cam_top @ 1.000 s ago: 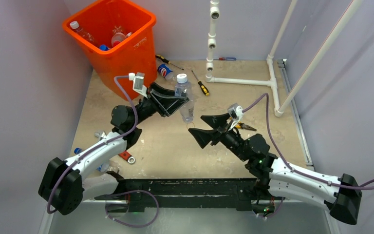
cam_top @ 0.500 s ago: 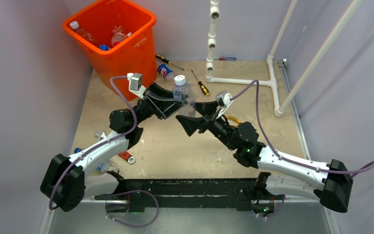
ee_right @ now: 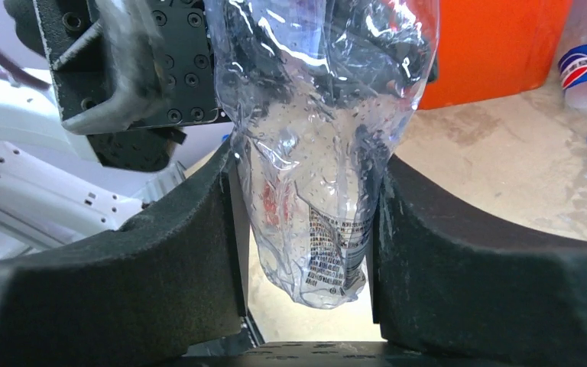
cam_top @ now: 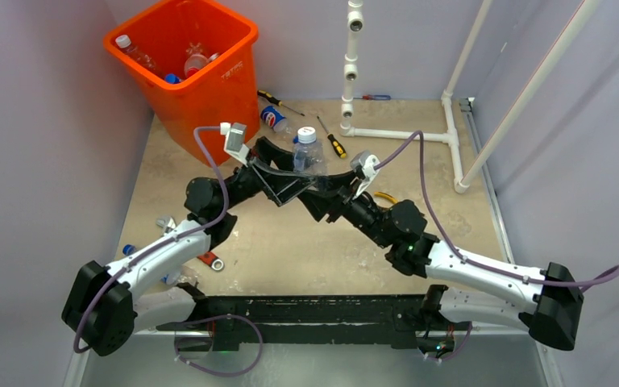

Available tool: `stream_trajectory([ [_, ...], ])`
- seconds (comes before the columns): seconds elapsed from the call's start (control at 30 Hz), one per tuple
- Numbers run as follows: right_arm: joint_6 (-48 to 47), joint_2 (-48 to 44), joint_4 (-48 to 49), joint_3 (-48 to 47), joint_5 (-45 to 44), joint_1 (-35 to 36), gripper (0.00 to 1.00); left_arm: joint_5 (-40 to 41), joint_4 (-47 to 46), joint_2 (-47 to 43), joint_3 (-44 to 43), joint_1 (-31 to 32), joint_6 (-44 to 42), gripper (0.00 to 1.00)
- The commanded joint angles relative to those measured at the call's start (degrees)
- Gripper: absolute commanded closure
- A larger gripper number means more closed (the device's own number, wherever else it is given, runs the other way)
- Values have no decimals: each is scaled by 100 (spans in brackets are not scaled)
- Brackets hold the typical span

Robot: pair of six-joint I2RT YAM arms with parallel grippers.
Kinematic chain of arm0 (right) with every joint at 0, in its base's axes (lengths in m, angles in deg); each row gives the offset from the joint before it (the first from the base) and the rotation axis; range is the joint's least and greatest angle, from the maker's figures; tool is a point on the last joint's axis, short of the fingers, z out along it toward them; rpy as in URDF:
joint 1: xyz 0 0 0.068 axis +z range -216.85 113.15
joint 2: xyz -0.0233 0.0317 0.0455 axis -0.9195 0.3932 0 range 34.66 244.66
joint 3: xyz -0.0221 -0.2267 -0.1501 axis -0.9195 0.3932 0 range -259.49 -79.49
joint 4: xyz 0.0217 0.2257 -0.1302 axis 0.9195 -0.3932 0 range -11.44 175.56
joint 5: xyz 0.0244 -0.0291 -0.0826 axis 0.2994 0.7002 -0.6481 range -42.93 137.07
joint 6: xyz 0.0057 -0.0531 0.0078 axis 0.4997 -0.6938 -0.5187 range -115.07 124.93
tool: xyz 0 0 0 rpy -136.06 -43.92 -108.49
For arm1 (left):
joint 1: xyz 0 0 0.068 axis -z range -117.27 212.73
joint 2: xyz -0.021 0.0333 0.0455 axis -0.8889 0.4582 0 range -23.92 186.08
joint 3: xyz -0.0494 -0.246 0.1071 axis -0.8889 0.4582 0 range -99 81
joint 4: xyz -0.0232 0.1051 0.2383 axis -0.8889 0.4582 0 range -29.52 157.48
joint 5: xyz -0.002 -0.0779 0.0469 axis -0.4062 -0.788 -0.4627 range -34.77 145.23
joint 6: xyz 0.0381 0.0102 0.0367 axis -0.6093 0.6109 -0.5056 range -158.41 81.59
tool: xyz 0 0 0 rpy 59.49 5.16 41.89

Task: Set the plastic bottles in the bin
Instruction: Pick up the plastic bottle at the center of the board, then place the plastic bottle in the trash bin.

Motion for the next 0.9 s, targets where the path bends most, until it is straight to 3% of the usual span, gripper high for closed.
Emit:
stream_trajectory([
  [0.0,-379,-433,-107,-10,184,-12,66,189,1493,-501,-433,74,-847,12],
  [0.13,-650,-931,-609,261,299,-12,68,675,3168,-1039,-1066,76,-2149,6],
  [0.27,-888,-1349,-1065,491,237,-12,72,558,4014,-1084,-1802,74,-2964,4],
  [0.6,-1196,-1613,-1501,471,-22,-12,75,-400,4742,-186,-3066,72,-2880,22],
  [0.87,-1166,-1491,-1434,424,22,-12,76,-675,5215,157,-3224,188,-2871,39],
])
